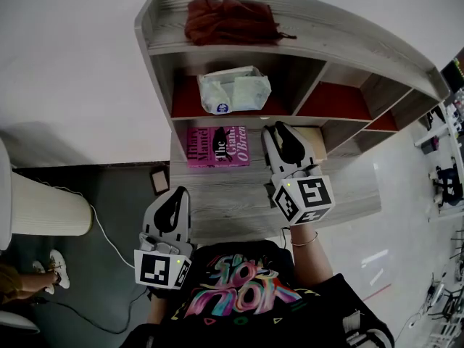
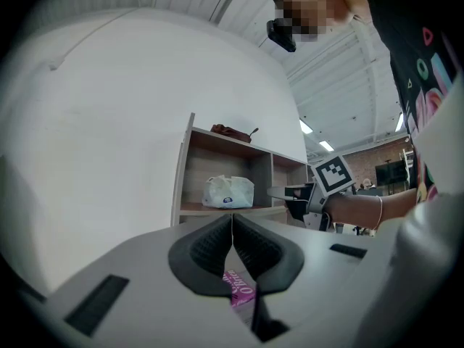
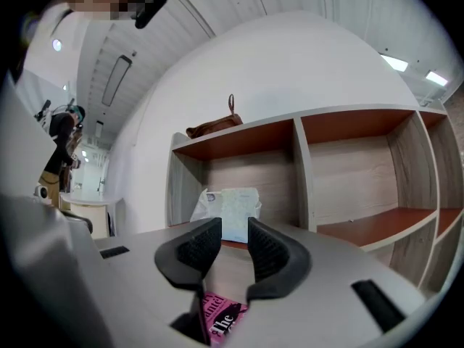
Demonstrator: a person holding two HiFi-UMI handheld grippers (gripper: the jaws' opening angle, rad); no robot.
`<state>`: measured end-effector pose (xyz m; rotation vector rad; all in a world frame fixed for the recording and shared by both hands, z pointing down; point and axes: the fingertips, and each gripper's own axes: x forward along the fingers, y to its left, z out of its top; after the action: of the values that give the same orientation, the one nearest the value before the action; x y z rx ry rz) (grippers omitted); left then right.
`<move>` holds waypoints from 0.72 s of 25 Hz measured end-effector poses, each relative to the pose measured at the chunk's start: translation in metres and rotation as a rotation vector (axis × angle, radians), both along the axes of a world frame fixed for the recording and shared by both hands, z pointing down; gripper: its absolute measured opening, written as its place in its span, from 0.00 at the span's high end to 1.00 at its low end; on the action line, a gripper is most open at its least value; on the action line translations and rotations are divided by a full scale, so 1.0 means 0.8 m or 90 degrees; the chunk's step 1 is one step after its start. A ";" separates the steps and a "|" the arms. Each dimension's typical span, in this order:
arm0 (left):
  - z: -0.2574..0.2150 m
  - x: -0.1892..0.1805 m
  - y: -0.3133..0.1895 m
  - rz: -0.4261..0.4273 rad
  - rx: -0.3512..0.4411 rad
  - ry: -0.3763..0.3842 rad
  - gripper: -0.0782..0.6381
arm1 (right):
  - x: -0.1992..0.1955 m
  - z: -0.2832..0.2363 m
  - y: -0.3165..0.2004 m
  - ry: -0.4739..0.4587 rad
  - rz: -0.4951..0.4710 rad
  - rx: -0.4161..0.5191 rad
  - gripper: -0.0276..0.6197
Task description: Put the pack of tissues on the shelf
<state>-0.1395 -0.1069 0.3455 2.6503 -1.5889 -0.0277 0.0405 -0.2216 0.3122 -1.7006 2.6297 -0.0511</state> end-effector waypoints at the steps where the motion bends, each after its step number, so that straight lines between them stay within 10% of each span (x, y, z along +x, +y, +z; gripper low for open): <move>1: 0.001 0.003 -0.001 0.006 -0.001 0.000 0.86 | 0.002 -0.001 0.008 0.003 -0.001 0.003 0.76; 18: 0.009 0.062 -0.013 0.092 -0.012 -0.005 0.86 | 0.079 0.026 0.115 0.035 0.035 0.001 0.86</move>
<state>-0.0902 -0.1175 0.3528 2.7456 -1.3882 0.0028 0.1035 -0.1297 0.3328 -1.7985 2.6183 -0.0026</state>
